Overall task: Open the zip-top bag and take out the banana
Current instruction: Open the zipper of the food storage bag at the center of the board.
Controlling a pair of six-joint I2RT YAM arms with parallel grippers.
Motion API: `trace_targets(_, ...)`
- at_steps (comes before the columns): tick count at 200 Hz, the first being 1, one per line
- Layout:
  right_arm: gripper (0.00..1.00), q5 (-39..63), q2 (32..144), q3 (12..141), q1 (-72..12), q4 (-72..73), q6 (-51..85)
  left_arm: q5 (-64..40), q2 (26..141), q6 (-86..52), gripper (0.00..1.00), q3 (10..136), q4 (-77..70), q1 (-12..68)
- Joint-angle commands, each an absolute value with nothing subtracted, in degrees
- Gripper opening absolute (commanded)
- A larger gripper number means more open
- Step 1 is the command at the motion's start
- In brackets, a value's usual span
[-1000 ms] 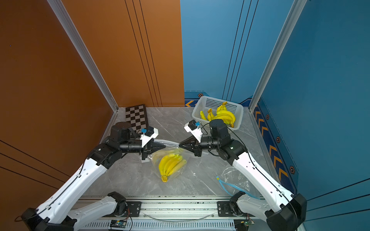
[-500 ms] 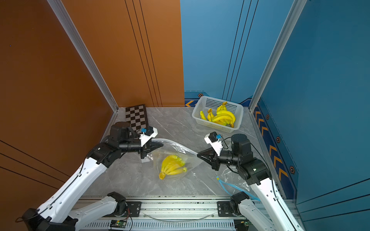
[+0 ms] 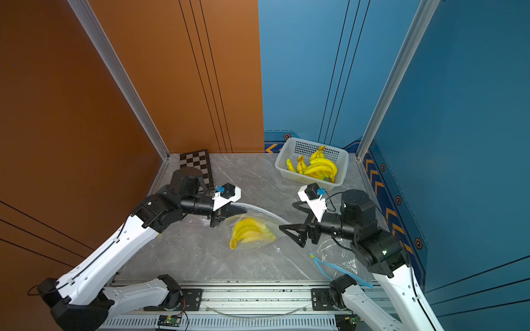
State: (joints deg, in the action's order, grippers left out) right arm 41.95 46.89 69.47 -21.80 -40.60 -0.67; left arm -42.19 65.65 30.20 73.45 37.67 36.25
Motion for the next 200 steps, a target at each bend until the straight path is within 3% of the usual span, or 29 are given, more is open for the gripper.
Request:
trace_targets(1,0.99,43.17,53.34,71.59,-19.78,-41.62,-4.69,-43.17,64.91,34.97,0.00,72.98,43.08,37.64)
trace_targets(32,0.98,49.20,57.38,72.86,-20.68,-41.71,-9.33,-41.41,65.43,36.48,0.00,72.26,44.03,39.84)
trace_targets(91,0.90,51.22,64.96,72.67,-31.05,-45.26,-14.13,-39.50,65.10,38.58,0.00,70.48,45.54,40.44)
trace_targets(115,0.66,51.81,66.26,71.11,-33.36,-45.31,-14.33,-39.21,65.92,38.89,0.00,71.37,45.50,39.52)
trace_targets(156,0.05,51.59,66.39,68.73,-36.34,-42.15,-11.38,-37.46,67.63,38.87,0.00,73.04,43.60,38.78)
trace_targets(200,0.00,39.37,57.81,66.15,-36.69,-25.82,2.63,-32.30,74.72,31.84,0.00,81.59,31.64,37.44)
